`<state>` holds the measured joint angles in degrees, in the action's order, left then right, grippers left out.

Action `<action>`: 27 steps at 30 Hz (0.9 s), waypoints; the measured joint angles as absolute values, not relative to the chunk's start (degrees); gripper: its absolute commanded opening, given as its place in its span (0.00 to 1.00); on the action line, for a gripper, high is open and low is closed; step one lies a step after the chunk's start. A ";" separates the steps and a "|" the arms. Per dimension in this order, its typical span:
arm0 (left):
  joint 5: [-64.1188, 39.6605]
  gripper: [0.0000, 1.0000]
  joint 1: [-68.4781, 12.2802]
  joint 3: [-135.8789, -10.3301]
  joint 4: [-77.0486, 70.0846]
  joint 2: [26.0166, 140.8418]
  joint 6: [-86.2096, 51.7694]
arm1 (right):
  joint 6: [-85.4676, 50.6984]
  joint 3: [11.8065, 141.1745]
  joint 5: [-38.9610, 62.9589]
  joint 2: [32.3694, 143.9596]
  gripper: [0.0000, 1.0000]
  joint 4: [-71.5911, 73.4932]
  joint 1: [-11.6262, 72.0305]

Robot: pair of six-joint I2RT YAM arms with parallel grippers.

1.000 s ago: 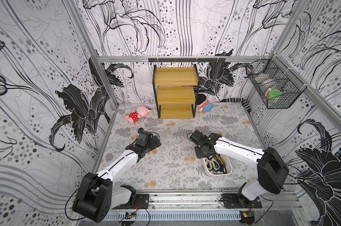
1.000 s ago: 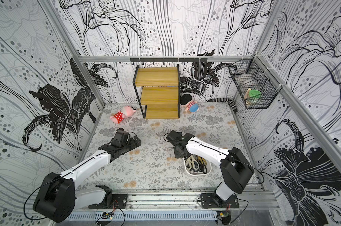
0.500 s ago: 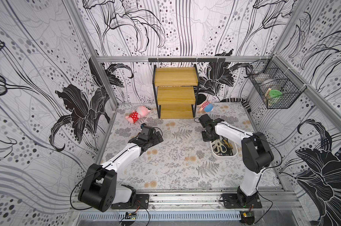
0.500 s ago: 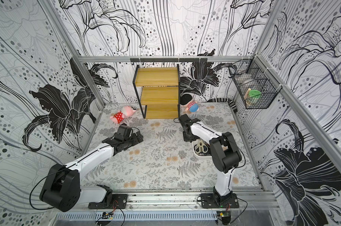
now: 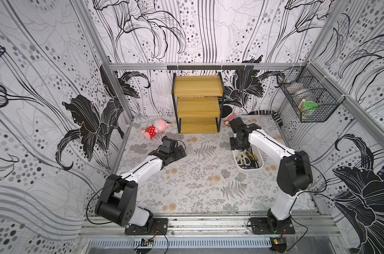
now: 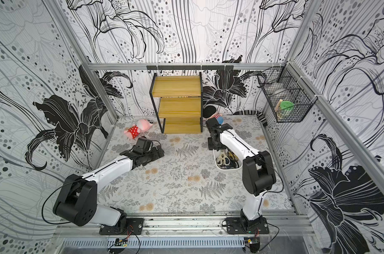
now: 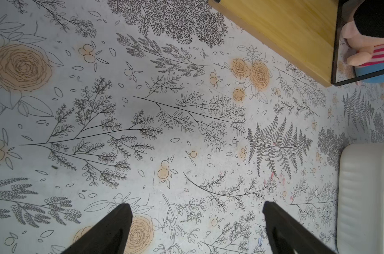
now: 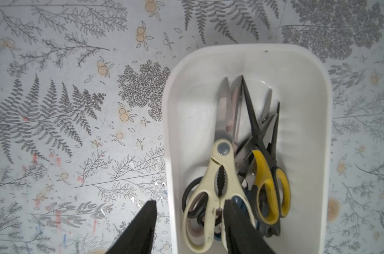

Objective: Take the scissors out of the storage box
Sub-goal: Pick up the scissors from the storage box.

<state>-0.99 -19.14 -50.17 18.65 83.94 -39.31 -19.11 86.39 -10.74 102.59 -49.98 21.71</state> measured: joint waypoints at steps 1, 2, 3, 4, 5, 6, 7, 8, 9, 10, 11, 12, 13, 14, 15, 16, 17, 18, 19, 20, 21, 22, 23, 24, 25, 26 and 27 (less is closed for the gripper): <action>-1.08 0.98 -19.14 -50.17 18.57 84.03 -39.42 | -19.42 85.34 -10.07 101.41 0.49 -50.15 20.49; -1.13 0.98 -19.14 -50.17 18.48 84.05 -39.59 | -19.84 84.01 -9.15 100.16 0.46 -50.39 19.03; -1.17 0.98 -19.14 -50.17 18.35 84.09 -39.81 | -20.12 82.54 -8.12 99.04 0.43 -50.43 17.52; -1.17 0.98 -19.14 -50.17 18.11 84.12 -39.94 | -20.27 81.41 -7.33 98.28 0.40 -50.50 16.21; -1.17 0.98 -19.14 -50.17 17.76 84.18 -40.14 | -20.45 80.31 -6.48 97.69 0.37 -50.74 14.72; -1.19 0.98 -19.14 -50.17 17.47 84.27 -40.29 | -20.43 79.64 -5.85 97.51 0.36 -50.85 13.54; -1.17 0.98 -19.14 -50.17 17.15 84.38 -40.49 | -20.29 79.24 -5.23 97.51 0.35 -50.85 12.56; -1.17 0.98 -19.14 -50.17 16.86 84.51 -40.71 | -20.14 78.87 -4.58 97.60 0.35 -50.78 11.79; -1.19 0.98 -19.14 -50.17 16.58 84.71 -40.95 | -20.08 78.61 -4.05 97.67 0.35 -50.78 11.35; -1.26 0.98 -19.16 -50.17 16.32 84.93 -41.32 | -20.05 78.39 -3.42 97.78 0.36 -50.78 10.94; -1.34 0.98 -19.16 -50.17 16.21 85.14 -41.65 | -20.05 78.35 -2.85 98.00 0.36 -50.76 10.59; -1.41 0.98 -19.16 -50.17 16.19 85.25 -41.82 | -20.01 78.30 -2.39 98.30 0.36 -50.52 10.24; -1.45 0.98 -19.20 -50.17 16.21 85.27 -42.00 | -19.86 78.17 -1.91 98.67 0.36 -50.11 9.87; -1.43 0.98 -19.25 -50.17 16.19 85.27 -42.19 | -19.81 77.84 -1.34 99.04 0.35 -49.67 9.32; -1.41 0.98 -19.29 -50.17 16.16 85.23 -42.24 | -19.68 77.52 -0.95 99.39 0.35 -49.30 8.75; -1.32 0.98 -19.38 -50.17 16.21 85.23 -42.28 | -19.59 77.12 -0.58 99.88 0.35 -48.95 8.10; -1.23 0.98 -19.44 -50.17 16.23 85.23 -42.37 | -19.40 76.69 -0.30 100.29 0.35 -48.53 7.49; -1.13 0.98 -19.49 -50.17 16.25 85.23 -42.41 | -19.16 76.34 -0.05 100.64 0.34 -48.34 7.05; -1.08 0.98 -19.49 -50.17 16.25 85.19 -42.46 | -18.96 75.88 0.14 101.03 0.34 -47.97 6.63; -1.04 0.98 -19.51 -50.17 16.25 85.10 -42.57 | -18.79 75.40 0.47 101.34 0.33 -47.57 6.39; -1.02 0.98 -19.51 -50.17 16.25 84.99 -42.63 | -18.76 74.89 0.73 101.56 0.32 -47.11 6.33; -0.97 0.98 -19.51 -50.17 16.25 84.88 -42.74 | -18.74 74.46 0.99 101.71 0.31 -46.76 6.33; -0.93 0.98 -19.51 -50.17 16.25 84.77 -42.78 | -18.63 74.04 1.34 101.91 0.31 -46.37 6.35; -0.89 0.98 -19.51 -50.17 16.25 84.71 -42.81 | -18.59 73.78 1.58 102.08 0.30 -46.02 6.35; -0.86 0.98 -19.51 -50.17 16.29 84.68 -42.83 | -18.57 73.69 1.98 102.37 0.29 -45.65 6.35; -0.84 0.98 -19.51 -50.17 16.32 84.66 -42.83 | -18.55 73.69 2.26 102.59 0.29 -45.45 6.35; -0.82 0.98 -19.51 -50.17 16.43 84.66 -42.83 | -18.55 73.69 2.50 102.83 0.27 -45.30 6.33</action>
<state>-0.82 -19.51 -50.17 16.43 84.66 -42.83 -18.55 73.69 2.50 102.83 -45.30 6.33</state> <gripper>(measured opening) 0.977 0.293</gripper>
